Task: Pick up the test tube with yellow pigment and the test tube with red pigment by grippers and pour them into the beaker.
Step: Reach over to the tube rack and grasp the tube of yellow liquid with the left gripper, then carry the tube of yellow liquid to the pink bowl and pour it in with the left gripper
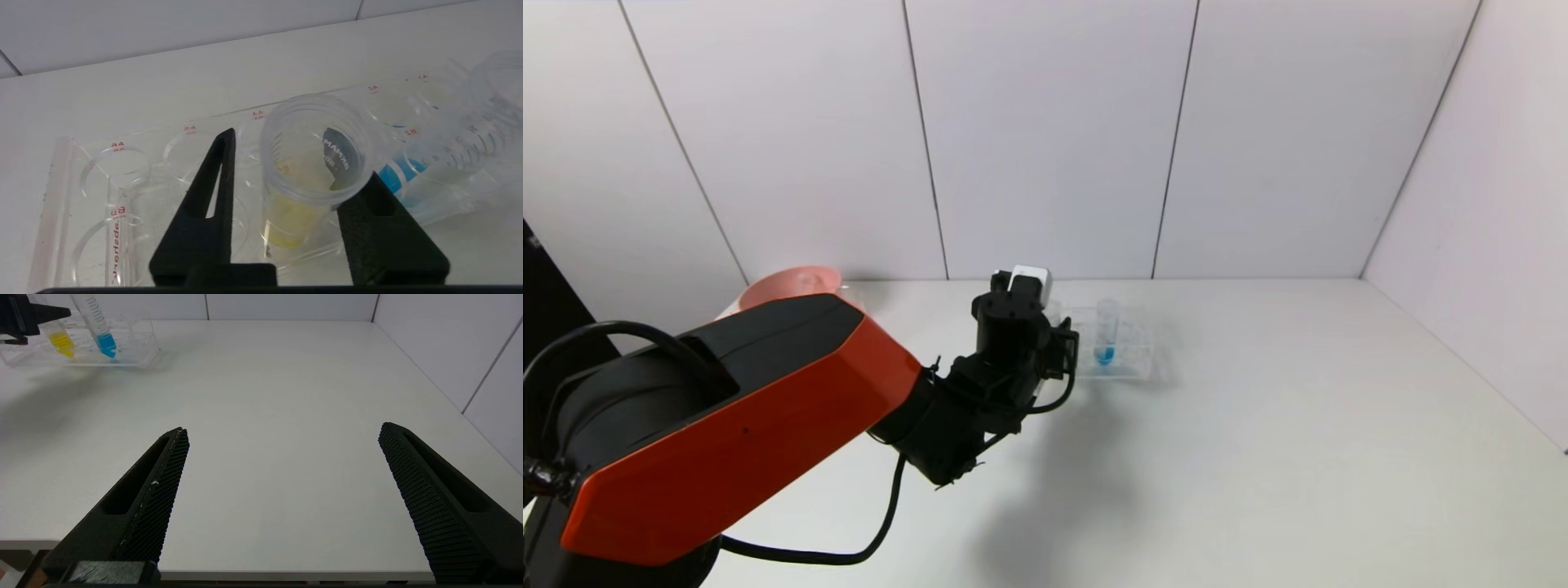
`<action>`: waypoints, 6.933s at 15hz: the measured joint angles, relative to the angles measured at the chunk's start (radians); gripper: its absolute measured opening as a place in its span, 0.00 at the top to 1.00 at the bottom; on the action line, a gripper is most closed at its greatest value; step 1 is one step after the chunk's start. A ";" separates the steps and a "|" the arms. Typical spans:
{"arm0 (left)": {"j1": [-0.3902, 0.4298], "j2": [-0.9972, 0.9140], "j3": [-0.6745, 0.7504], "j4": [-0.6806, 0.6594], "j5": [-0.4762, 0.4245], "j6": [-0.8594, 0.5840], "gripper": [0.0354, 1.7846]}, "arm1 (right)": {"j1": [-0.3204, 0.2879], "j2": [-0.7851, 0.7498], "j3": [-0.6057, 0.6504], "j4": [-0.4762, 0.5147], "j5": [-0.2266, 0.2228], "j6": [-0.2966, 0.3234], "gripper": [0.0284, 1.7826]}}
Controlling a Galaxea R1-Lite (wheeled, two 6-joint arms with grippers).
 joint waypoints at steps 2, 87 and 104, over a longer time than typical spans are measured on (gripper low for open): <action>0.000 0.000 0.001 0.000 -0.002 0.001 0.74 | 0.000 0.000 0.000 0.000 0.000 0.000 0.05; 0.841 -0.617 0.141 0.552 -0.574 0.144 0.74 | 0.000 0.000 0.000 0.000 0.000 0.000 0.05; 1.010 -0.498 0.079 0.553 -0.841 0.272 0.74 | 0.000 0.000 0.000 0.000 0.000 0.000 0.05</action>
